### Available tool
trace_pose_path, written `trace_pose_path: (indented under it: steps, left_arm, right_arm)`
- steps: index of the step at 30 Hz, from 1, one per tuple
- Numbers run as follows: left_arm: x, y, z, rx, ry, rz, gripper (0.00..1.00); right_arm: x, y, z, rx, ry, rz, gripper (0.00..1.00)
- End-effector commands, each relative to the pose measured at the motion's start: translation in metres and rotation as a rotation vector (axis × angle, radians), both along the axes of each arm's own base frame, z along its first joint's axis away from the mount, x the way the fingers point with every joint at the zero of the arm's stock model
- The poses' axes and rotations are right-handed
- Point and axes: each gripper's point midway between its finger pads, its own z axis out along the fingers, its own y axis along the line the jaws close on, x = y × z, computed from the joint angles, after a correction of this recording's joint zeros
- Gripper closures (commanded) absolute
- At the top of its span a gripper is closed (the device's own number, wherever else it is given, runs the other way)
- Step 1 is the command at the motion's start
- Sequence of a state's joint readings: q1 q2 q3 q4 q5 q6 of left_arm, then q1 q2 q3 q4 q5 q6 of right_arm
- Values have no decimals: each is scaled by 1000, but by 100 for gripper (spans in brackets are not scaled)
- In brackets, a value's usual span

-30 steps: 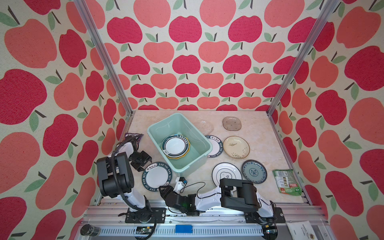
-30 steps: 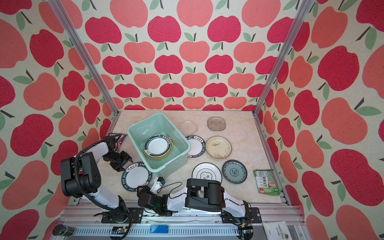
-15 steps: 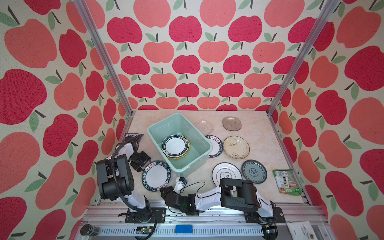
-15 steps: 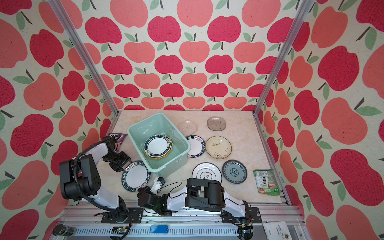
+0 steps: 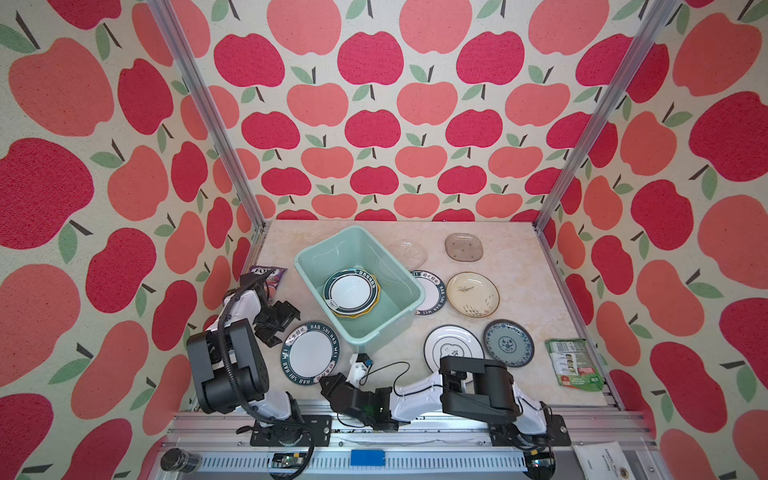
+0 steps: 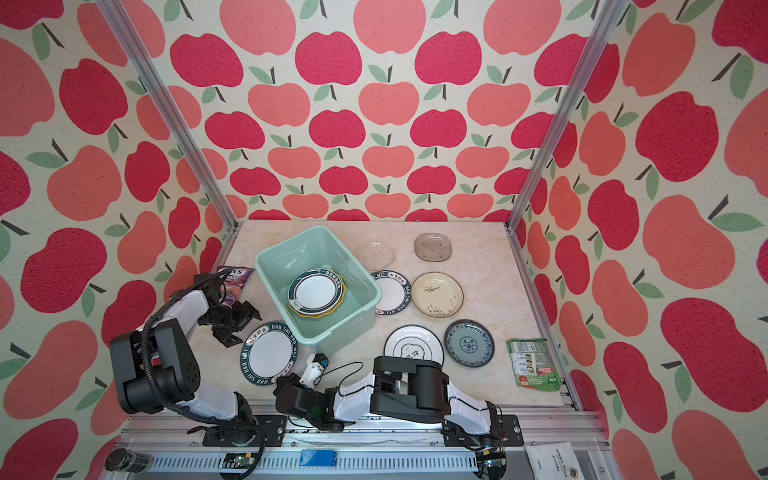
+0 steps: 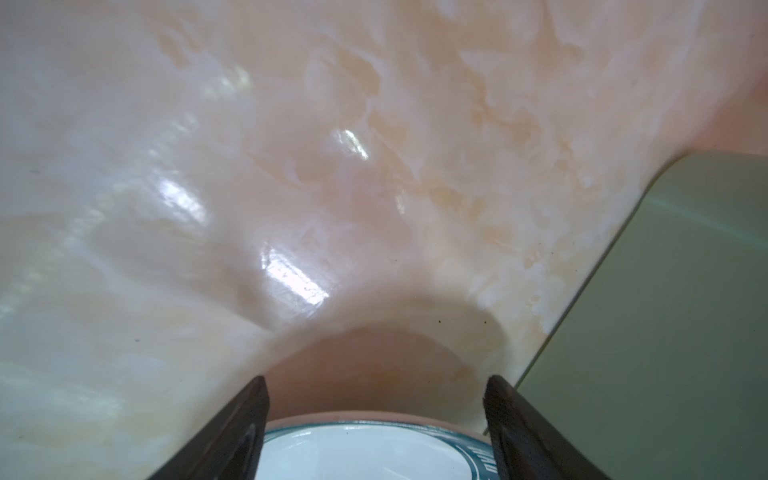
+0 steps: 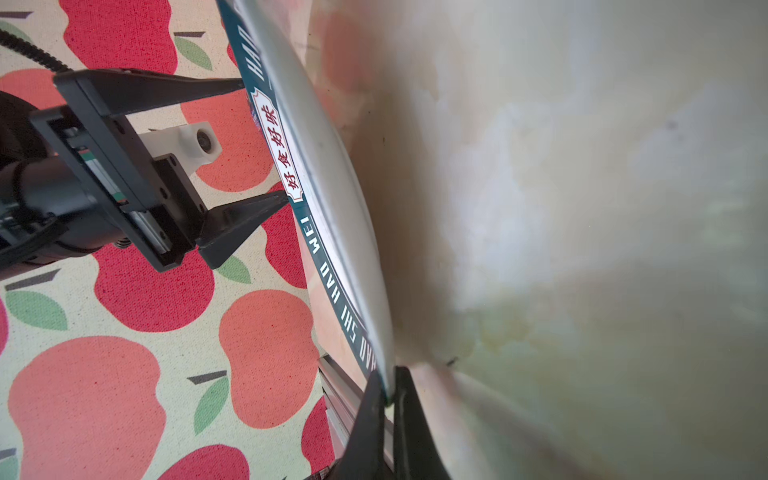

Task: Place the plates into the plastic bin on the countertop
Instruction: 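Open the left gripper and draw it back while the right gripper holds the plate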

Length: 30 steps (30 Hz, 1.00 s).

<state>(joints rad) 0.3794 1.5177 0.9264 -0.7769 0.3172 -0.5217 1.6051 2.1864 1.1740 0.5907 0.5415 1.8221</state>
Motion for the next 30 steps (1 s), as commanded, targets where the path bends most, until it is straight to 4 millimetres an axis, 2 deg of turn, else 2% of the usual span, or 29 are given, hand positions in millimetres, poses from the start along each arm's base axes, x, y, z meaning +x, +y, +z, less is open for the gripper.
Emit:
trace_pose_path:
  steps: [1,8,12,19,25,28,30]
  left_arm:
    - [-9,3,14,-37,-32,29,14]
    - [-11,13,49,-50,-158,99,11]
    - [-10,12,68,-55,-222,126,11]
    - [-16,13,103,-17,-283,136,10]
    - [-13,4,116,-56,-374,164,6]
    - [-10,2,119,-76,-399,174,2]
    - [-7,-1,129,-83,-447,173,1]
  right_arm:
    - [11,9,54,35,-113,31,100]
    - [10,11,96,-12,-264,99,100]
    - [10,11,110,-47,-313,126,100]
    - [15,4,124,-117,-367,136,100]
    - [21,2,143,-188,-449,180,100]
    - [22,-2,146,-211,-456,184,100]
    - [24,-7,146,-229,-450,177,100]
